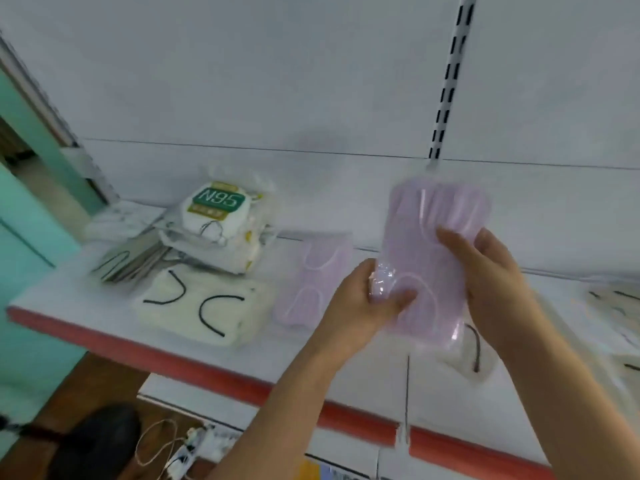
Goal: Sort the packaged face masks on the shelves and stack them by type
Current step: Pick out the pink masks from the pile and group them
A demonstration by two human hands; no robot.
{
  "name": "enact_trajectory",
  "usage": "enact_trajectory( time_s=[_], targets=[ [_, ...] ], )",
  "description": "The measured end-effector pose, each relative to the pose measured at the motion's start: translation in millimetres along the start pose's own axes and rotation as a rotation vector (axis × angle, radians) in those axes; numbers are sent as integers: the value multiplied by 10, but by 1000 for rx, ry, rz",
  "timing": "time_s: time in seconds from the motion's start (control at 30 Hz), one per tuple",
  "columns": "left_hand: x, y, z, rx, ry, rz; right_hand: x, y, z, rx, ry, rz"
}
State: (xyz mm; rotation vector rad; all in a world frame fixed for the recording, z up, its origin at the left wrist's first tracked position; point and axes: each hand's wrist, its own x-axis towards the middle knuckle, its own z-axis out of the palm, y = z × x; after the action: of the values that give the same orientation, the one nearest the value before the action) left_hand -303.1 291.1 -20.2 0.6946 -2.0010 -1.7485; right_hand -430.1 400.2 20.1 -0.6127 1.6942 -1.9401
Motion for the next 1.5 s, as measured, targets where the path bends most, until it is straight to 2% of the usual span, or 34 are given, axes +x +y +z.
enact_trajectory(
  time_s=[0.07,0.1,0.17,0.23,0.3,0.37,0.47,0.6,0.67,0.73,0.87,0.97,1.07,1.17,1.23,1.3,1.33,1.4,1.47,1.5],
  targets=[
    [-46,-80,-357,-54,145,11,206,119,374,-98,-82,58],
    [-60,-140,-543,-8,210,20,309,199,551,-157,-109,71],
    [-99,-239,-870,206,321,28,500,383,866,-253,-107,93],
    [-138,-344,-1103,530,395,87,620,574,1061,-414,-107,123],
    [-158,-446,-1217,765,369,187,626,706,1123,-670,-117,122],
    [-159,-504,-1223,796,309,210,584,716,1036,-839,-55,25],
    [-86,-466,-1153,740,342,271,497,543,712,-917,32,-81],
    [49,-230,-799,603,325,399,224,391,-66,-1100,171,-3],
    [78,-124,-504,428,201,324,23,396,-427,-1102,279,56],
    [98,-75,-188,309,3,190,-144,450,-654,-1132,328,64],
    [157,-170,344,485,-223,117,-313,608,-914,-1279,279,161],
    [128,-217,544,517,-211,145,-389,676,-1049,-1275,306,200],
    [104,-202,629,441,-158,182,-430,647,-1061,-1270,431,156],
    [69,-120,719,307,-140,136,-386,579,-1029,-1349,434,180],
    [36,-69,780,180,-155,51,-440,501,-989,-1262,489,167],
    [-1,-5,822,-29,-226,-76,-575,376,-882,-1034,560,59],
    [-8,29,838,-146,-280,-148,-633,309,-802,-921,534,-8],
    [3,79,836,-356,-339,-273,-720,216,-586,-764,324,-79],
    [65,112,734,-477,-231,-358,-763,255,-420,-748,147,-168],
    [111,115,638,-527,-147,-396,-740,313,-409,-755,150,-213]
  ],
)
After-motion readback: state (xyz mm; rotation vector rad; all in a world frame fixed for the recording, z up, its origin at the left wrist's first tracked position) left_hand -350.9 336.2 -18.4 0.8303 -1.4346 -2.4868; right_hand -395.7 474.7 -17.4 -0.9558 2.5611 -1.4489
